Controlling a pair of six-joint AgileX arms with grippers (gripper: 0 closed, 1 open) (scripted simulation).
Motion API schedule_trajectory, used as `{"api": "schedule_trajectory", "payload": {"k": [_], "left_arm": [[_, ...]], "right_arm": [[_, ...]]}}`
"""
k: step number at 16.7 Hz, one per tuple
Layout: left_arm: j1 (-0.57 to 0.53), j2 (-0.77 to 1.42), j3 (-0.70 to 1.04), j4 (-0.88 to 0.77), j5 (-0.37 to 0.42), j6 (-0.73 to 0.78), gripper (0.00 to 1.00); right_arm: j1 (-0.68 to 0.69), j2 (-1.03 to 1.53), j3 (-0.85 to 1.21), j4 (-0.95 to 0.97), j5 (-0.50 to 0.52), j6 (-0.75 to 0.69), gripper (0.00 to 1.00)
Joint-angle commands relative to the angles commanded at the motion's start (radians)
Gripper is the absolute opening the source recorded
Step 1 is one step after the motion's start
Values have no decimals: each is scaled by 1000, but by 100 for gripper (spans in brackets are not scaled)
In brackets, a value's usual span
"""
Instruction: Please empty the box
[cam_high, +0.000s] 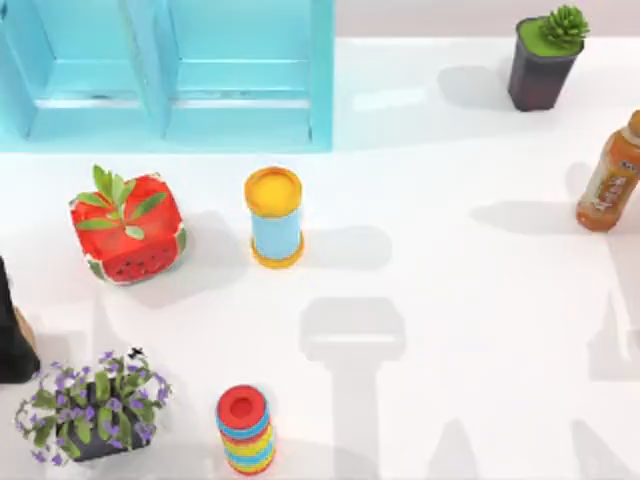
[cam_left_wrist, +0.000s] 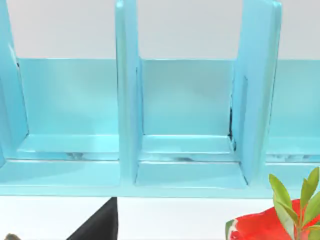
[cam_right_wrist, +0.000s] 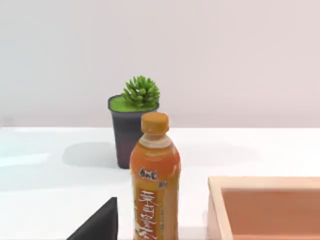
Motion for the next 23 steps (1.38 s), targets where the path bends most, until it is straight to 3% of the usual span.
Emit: {"api": "schedule_trajectory", "payload": {"k": [4,8,18,23], "left_arm": [[0,0,0,0,0,0,100],[0,0,0,0,0,0,100],[0,0,0,0,0,0,100],[0,0,0,0,0,0,100]], "right_arm": [[-14,33,33,-32,0,-14,100],[-84,221,216,-198,0,-88,100],[-359,1178,903,-895,-7,-358,100],[-469,1506,1183,-1151,-5,-465,100]]}}
